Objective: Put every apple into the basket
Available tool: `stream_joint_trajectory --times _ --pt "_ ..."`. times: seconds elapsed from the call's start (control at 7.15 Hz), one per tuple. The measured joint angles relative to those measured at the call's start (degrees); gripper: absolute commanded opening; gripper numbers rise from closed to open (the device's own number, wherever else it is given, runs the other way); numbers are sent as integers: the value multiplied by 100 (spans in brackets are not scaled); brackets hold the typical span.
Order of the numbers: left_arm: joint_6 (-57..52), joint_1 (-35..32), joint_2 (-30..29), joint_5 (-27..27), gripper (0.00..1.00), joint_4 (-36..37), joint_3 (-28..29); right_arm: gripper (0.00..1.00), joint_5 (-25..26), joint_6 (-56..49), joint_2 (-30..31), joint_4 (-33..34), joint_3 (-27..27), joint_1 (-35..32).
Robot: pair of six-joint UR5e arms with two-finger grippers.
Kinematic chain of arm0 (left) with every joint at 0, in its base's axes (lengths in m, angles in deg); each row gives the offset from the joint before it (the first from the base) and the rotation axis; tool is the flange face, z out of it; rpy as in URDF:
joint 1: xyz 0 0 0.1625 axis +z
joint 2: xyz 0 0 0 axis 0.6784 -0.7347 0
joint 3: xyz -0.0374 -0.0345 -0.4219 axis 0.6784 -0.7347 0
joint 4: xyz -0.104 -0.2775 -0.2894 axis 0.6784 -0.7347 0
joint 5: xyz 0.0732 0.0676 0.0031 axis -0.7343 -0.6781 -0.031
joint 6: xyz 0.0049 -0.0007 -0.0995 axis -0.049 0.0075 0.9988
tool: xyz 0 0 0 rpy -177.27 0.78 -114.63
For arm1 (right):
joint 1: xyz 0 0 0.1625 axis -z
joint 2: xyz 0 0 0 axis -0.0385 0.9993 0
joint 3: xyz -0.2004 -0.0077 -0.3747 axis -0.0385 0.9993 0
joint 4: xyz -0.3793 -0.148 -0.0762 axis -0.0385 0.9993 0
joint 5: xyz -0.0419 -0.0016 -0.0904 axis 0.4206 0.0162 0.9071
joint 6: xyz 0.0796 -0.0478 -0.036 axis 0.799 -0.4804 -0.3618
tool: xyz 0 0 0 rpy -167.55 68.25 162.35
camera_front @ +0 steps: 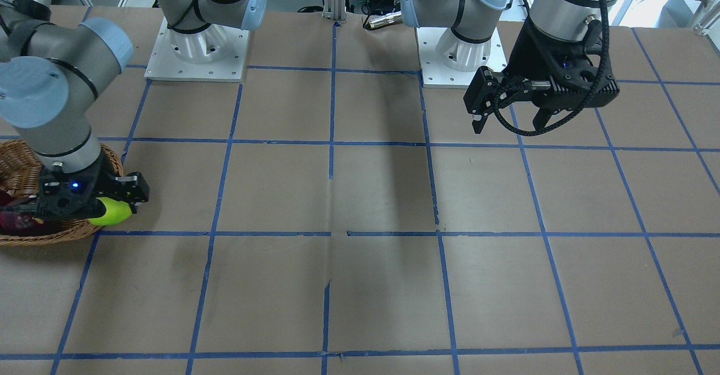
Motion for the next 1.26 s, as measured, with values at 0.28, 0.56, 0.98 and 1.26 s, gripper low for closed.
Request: stream_joint_trajectory --times 0.28,0.56,0.98,1.26 --pt "3 -5 2 -9 100 4 -19 92 -384 -1196 40 502 -393 900" --pt "3 -3 3 -9 100 18 -12 100 -687 -1568 45 846 -790 1270" --pt "0 0 3 1 100 29 8 100 -785 -1557 344 689 -874 1254" --pt "3 0 4 7 100 33 6 100 -885 -1307 1047 -330 -612 903"
